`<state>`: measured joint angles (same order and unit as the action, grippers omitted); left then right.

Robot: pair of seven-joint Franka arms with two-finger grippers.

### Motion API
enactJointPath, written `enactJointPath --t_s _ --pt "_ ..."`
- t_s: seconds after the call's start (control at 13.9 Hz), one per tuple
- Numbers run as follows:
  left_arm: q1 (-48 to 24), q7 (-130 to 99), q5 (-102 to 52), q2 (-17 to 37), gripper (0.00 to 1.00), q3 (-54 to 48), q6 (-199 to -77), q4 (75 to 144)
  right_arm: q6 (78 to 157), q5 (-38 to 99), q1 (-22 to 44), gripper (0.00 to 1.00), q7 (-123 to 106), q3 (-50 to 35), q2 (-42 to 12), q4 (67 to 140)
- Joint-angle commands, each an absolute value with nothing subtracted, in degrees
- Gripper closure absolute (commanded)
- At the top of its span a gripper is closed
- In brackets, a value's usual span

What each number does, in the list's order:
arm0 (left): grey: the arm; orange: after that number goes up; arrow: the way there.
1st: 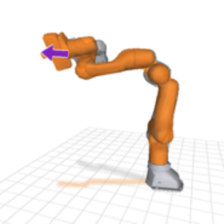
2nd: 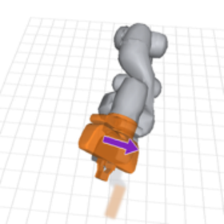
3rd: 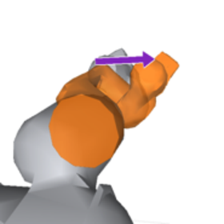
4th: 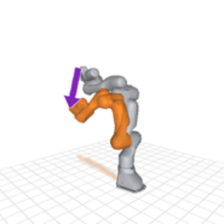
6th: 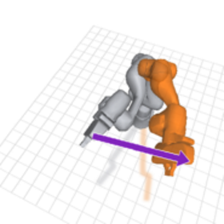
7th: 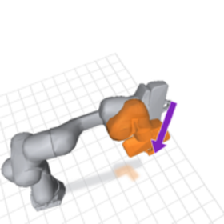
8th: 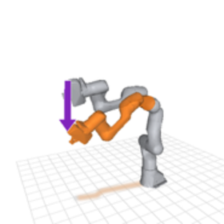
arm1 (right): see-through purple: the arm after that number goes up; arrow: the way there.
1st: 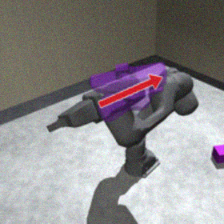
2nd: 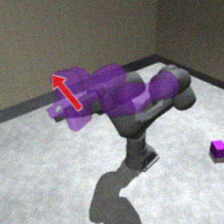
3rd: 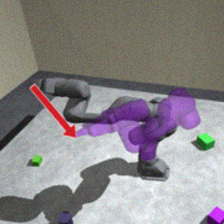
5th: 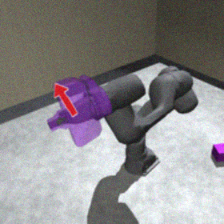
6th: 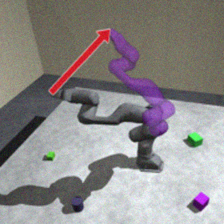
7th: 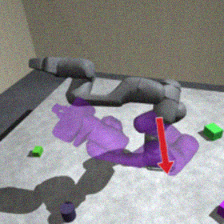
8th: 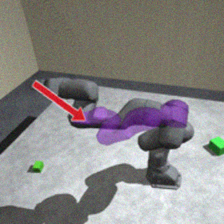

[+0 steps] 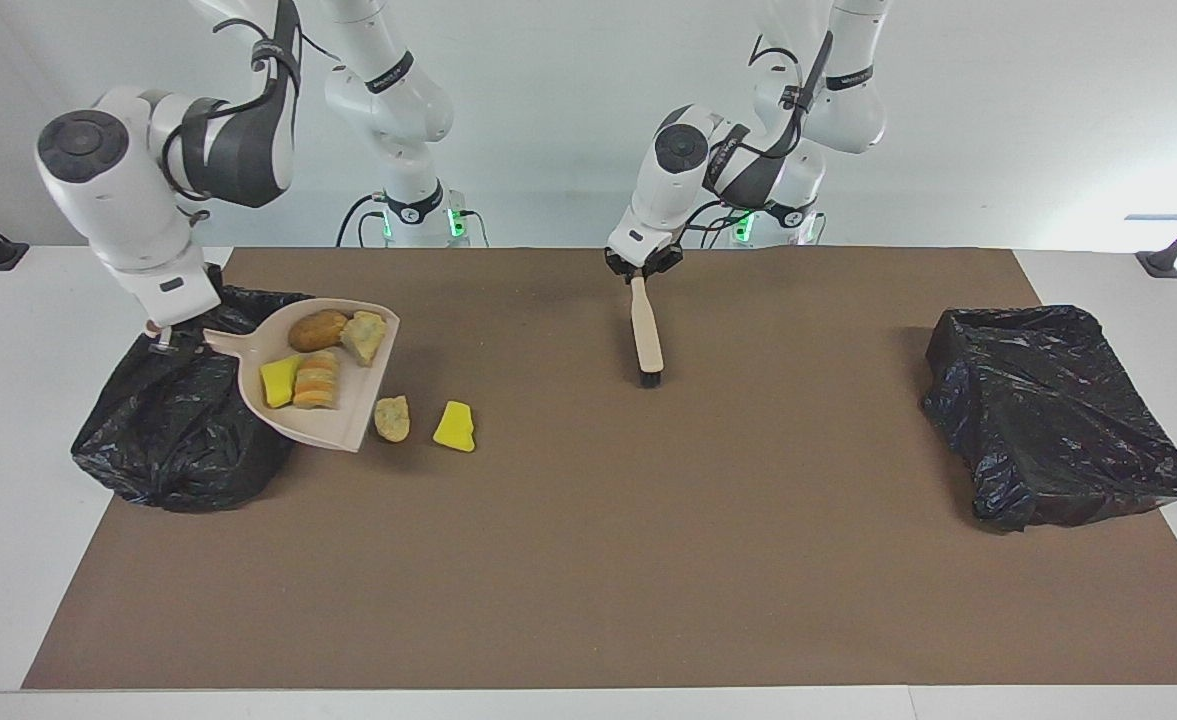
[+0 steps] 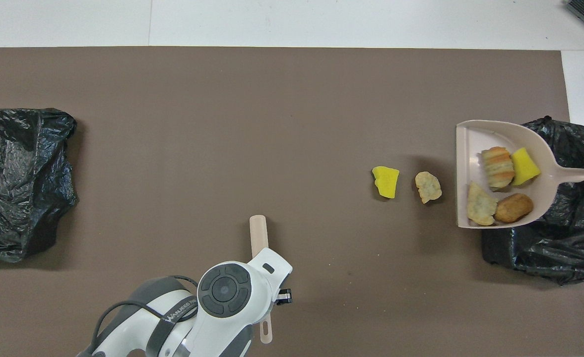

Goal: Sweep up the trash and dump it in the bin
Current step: 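Tip the dustpan over the black bag with the right gripper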

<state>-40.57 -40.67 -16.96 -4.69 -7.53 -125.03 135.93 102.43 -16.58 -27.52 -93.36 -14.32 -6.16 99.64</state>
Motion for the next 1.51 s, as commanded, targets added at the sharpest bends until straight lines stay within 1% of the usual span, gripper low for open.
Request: enactJointPath --t_s 0.0,0.07,0.22,0.29,0.36,0.43,0.5,0.58,0.65,0.79,1.01,1.15,1.44 --pt "-42.0 -41.2 -17.8 -5.7 1.00 -6.7 -127.5 137.8 106.1 -18.4 -33.2 1.00 -103.7 -14.8 -5.2 99.9" --pt "-42.0 -41.0 -17.8 -5.7 1.00 -6.7 -127.6 138.3 107.7 -18.6 -35.2 1.00 -106.5 -14.1 -5.2 99.9" --pt "-42.0 -40.7 -17.8 -5.7 1.00 -6.6 -127.7 138.4 110.8 -22.7 -36.5 1.00 -106.5 -13.1 -5.2 100.0" --pt "-41.8 -40.7 -17.8 -5.7 0.91 -6.6 -127.7 138.4 112.0 -24.9 -36.6 1.00 -104.3 -12.8 -5.2 100.1" --pt "-41.7 -40.7 -17.8 -5.7 0.79 -6.6 -127.7 138.6 111.8 -26.2 -36.7 1.00 -98.7 -12.6 -5.1 100.4" --pt "-41.7 -40.7 -17.8 -5.7 0.78 -6.6 -127.7 138.5 110.8 -28.4 -36.7 1.00 -91.7 -12.4 -4.4 101.2" --pt "-41.6 -40.8 -17.8 -5.7 0.71 -6.6 -128.1 138.6 109.8 -30.2 -36.6 1.00 -87.8 -12.5 -3.6 102.3" --pt "-41.6 -40.8 -17.8 -5.7 0.50 -6.6 -128.6 138.9 108.9 -32.2 -36.3 1.00 -86.3 -12.5 -3.0 102.9" --pt "-41.5 -40.8 -17.8 -5.9 0.38 -6.6 -128.8 139.3 107.4 -35.8 -35.5 1.00 -84.8 -12.8 -2.7 103.4" --pt "-41.4 -40.8 -17.8 -5.7 0.36 -6.6 -128.8 139.7 104.6 -41.2 -34.0 1.00 -75.5 -13.1 -2.5 103.4" --pt "-41.2 -41.0 -17.8 -5.7 0.17 -6.4 -128.4 139.6 99.8 -44.8 -31.0 1.00 -71.0 -12.9 -2.4 103.3" --pt "-40.3 -41.0 -17.7 -5.5 0.00 -6.3 -128.1 138.8 97.5 -49.7 -29.6 1.00 -70.8 -13.1 -1.9 103.3" --pt "-34.6 -40.8 -16.8 -5.9 0.00 -6.2 -127.4 135.8 95.7 -55.9 -26.4 1.00 -70.1 -13.0 -2.0 103.3"
